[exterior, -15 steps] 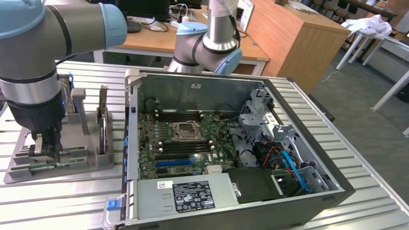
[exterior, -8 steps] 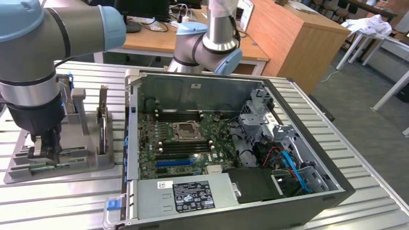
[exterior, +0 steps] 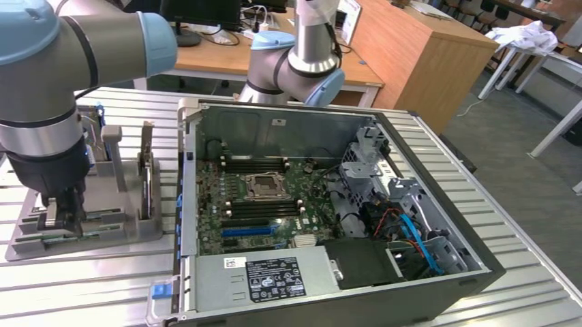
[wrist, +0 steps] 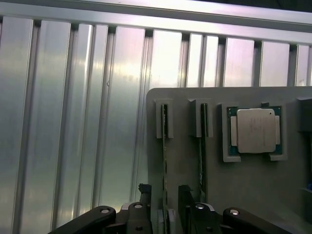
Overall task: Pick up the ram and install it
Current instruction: 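Pick up the ram and move it above insertion slot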
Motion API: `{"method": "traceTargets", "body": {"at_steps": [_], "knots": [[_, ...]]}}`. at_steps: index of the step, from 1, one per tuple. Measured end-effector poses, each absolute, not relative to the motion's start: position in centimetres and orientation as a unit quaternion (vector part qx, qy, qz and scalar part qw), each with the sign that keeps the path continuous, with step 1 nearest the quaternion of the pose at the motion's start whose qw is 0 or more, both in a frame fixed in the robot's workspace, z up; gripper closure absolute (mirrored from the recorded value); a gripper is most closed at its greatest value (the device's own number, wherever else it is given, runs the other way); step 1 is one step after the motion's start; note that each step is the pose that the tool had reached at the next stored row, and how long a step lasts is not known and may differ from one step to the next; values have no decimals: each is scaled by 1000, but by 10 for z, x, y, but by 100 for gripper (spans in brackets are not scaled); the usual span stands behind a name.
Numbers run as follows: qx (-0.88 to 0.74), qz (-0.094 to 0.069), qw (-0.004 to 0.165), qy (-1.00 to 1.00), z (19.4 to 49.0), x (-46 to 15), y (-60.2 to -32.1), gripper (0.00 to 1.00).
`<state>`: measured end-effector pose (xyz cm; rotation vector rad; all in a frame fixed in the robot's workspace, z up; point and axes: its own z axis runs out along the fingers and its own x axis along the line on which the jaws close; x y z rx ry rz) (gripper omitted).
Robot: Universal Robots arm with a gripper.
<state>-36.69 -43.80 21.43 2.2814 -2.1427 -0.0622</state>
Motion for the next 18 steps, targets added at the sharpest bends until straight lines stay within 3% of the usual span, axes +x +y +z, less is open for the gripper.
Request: {"method": "traceTargets", "body": {"at_steps": [18], "knots": [[731, -20, 6, -682, 203, -367, -439, 64]]}}
